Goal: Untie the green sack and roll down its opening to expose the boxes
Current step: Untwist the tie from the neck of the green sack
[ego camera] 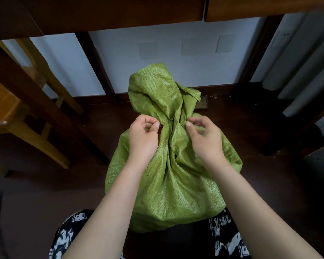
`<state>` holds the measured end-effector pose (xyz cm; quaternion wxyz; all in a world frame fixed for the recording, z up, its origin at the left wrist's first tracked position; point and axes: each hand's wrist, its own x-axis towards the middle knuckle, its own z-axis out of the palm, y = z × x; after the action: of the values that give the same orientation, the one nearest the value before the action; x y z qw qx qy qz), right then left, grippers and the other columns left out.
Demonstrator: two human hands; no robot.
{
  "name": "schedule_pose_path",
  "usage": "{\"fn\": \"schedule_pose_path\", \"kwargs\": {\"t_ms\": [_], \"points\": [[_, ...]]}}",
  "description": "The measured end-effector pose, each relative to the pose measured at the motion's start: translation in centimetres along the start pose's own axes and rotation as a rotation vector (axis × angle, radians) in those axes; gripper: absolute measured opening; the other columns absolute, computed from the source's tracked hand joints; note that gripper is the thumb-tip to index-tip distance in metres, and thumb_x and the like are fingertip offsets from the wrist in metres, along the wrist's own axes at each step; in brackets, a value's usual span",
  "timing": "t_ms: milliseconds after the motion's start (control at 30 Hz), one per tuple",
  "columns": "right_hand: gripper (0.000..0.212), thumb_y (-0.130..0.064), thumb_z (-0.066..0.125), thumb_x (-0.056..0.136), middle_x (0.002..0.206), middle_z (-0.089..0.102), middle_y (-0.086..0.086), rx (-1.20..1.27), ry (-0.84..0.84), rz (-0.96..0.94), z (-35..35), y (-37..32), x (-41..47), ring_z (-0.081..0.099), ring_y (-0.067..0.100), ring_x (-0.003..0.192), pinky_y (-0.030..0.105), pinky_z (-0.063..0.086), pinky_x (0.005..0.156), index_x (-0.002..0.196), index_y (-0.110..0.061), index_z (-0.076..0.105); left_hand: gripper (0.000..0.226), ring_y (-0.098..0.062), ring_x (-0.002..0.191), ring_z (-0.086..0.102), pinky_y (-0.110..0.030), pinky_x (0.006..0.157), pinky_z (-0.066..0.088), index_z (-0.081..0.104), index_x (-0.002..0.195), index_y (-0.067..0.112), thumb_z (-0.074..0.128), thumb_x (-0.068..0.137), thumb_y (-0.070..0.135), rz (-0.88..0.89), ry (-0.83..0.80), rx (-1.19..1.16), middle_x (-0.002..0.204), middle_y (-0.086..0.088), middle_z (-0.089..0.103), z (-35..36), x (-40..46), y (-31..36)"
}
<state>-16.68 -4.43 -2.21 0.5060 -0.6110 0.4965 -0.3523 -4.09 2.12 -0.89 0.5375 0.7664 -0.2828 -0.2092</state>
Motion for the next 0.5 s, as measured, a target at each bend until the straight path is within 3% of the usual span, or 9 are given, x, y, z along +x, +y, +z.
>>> {"fn": "schedule_pose_path", "kwargs": {"t_ms": [100,200,267,367,500], "points": [[0.019,-0.003,0.057,0.092,0.095,0.072,0.012,0.201,0.043,0.123,-0.3,0.2,0.6,0.071,0.013,0.082,0.025,0.058,0.081,0.085,-0.018,0.066,0.009,-0.012,0.080,0.058,-0.019,0.063,0.041,0.061,0.096,0.016,0.060,0.091,0.023,-0.011,0.006,0.053,0.094,-0.001,0.065,-0.1,-0.2,0.6],[0.021,0.003,0.057,0.091,0.091,0.071,0.013,0.273,0.026,0.078,-0.4,-0.3,0.5,0.072,0.013,0.078,0.021,0.058,0.075,0.084,-0.015,0.065,0.068,-0.014,0.105,0.053,-0.024,0.080,0.042,0.042,0.126,0.017,0.065,0.077,0.057,-0.047,-0.112,0.167,0.121,0.003,0.052,0.7,-0.4,2.1],[0.016,0.004,0.056,0.091,0.086,0.070,0.011,0.314,0.036,0.041,-0.5,-0.8,0.4,0.071,0.014,0.076,0.021,0.059,0.071,0.090,-0.010,0.064,0.092,-0.020,0.118,0.047,-0.030,0.089,0.040,0.023,0.139,0.017,0.073,0.071,0.055,-0.080,-0.174,0.226,0.137,-0.004,0.041,1.4,-0.2,2.7],[0.018,0.006,0.052,0.092,0.081,0.068,0.010,0.371,0.157,-0.016,-1.2,-1.8,0.7,0.069,0.010,0.068,0.023,0.058,0.068,0.091,-0.010,0.060,0.086,-0.024,0.119,0.046,-0.033,0.093,0.039,0.016,0.141,0.017,0.075,0.079,0.029,-0.146,-0.173,0.207,0.140,-0.009,0.040,1.6,0.5,3.0],[0.022,0.004,0.049,0.092,0.079,0.065,0.004,0.311,0.283,-0.163,-1.9,-3.6,0.9,0.065,0.008,0.065,0.024,0.056,0.067,0.090,-0.018,0.053,0.076,-0.020,0.108,0.046,-0.034,0.092,0.040,0.019,0.140,0.018,0.069,0.083,0.024,-0.158,-0.184,0.255,0.134,-0.007,0.043,1.0,0.8,3.4]]}}
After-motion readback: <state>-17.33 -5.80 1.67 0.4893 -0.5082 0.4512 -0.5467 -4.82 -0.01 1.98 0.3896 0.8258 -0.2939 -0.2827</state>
